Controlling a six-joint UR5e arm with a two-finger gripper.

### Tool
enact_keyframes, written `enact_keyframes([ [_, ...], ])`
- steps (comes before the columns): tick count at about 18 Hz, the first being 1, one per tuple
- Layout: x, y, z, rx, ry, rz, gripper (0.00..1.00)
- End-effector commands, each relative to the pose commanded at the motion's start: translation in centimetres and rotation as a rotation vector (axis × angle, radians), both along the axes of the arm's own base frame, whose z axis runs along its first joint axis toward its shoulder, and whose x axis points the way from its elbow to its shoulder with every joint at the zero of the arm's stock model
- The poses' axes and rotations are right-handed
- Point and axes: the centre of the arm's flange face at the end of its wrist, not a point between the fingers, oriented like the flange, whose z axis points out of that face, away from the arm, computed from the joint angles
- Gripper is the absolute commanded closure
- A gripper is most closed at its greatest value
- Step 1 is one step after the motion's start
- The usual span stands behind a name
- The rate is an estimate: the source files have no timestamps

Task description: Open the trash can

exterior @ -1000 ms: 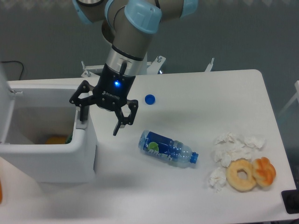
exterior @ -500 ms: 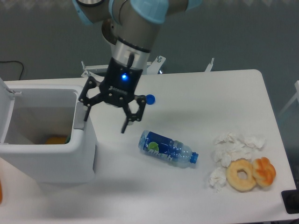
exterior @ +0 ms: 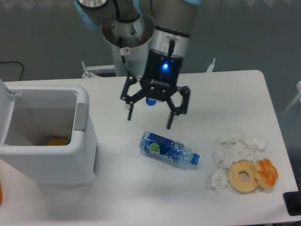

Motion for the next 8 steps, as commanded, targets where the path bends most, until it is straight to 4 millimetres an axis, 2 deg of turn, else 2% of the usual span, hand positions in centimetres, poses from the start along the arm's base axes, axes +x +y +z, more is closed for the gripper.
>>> enact_keyframes([
  [4, -1.5, -0.4, -2.0, -0.178, 0.187, -0.103, 0.00],
  [8, -2.0, -0.1, -3.1, -0.220, 0.228, -0.169, 0.00],
])
